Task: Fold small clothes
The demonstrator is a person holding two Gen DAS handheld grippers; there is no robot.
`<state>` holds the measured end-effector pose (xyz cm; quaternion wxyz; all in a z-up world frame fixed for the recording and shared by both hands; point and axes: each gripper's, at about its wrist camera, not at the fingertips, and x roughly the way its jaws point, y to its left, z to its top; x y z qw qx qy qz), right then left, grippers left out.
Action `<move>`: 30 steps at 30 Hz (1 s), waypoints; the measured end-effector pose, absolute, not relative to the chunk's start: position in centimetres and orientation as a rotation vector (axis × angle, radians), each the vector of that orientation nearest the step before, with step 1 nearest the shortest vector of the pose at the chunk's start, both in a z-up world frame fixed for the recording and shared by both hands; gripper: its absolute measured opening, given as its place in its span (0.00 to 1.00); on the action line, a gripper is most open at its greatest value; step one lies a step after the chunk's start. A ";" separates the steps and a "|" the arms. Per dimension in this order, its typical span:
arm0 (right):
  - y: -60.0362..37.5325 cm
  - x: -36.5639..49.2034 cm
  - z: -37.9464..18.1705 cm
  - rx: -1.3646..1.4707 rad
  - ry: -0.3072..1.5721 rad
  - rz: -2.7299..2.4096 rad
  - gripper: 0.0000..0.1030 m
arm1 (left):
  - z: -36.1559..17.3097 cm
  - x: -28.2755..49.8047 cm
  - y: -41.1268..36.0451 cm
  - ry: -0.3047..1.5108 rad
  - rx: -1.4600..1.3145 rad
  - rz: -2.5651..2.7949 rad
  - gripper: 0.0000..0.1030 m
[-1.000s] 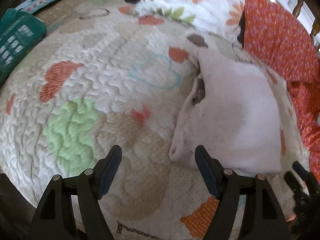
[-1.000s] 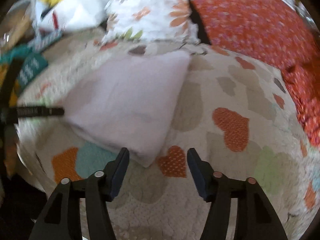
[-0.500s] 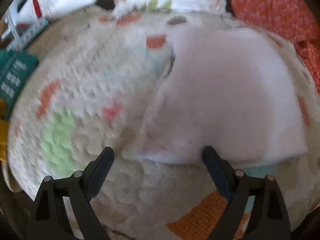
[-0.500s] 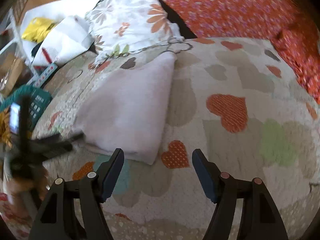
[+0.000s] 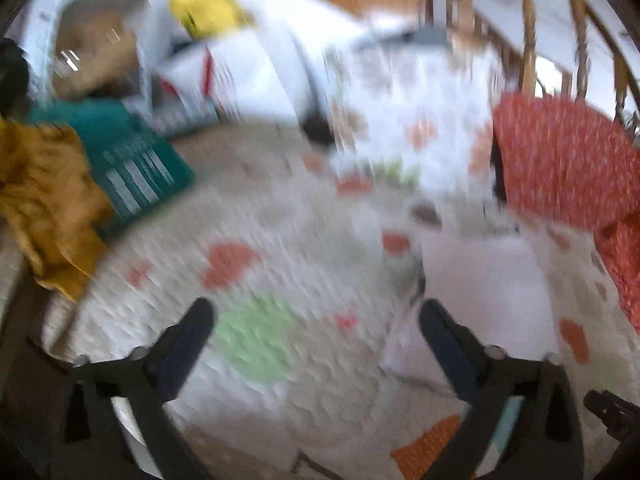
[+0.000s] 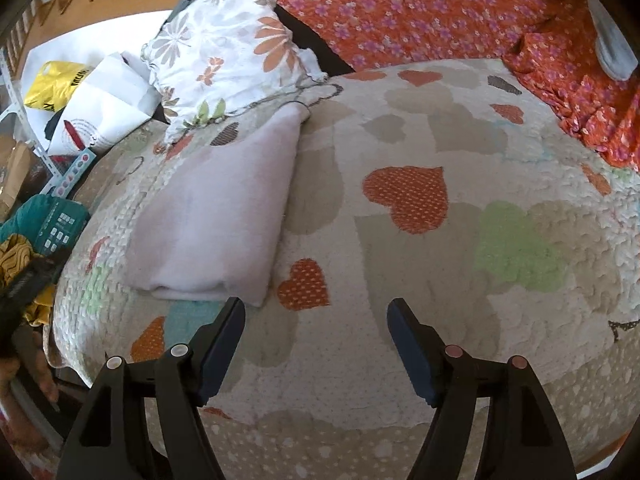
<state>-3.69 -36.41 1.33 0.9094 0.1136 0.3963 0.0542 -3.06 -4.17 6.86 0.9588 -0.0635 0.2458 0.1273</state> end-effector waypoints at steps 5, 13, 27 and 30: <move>-34.1 -4.7 1.0 0.176 0.793 0.123 0.77 | 7.7 -5.3 -3.6 0.422 -0.159 0.231 1.00; -32.3 -5.1 -0.8 0.122 0.832 0.128 0.77 | 5.5 -4.2 -6.5 0.632 -0.087 0.082 1.00; -33.2 -4.7 -1.3 0.084 0.826 0.061 0.80 | 0.8 -3.2 -9.5 0.843 -0.013 0.127 1.00; -32.9 -4.7 -1.4 0.062 0.825 0.062 0.82 | 0.6 -3.4 -10.1 0.837 0.022 0.122 1.00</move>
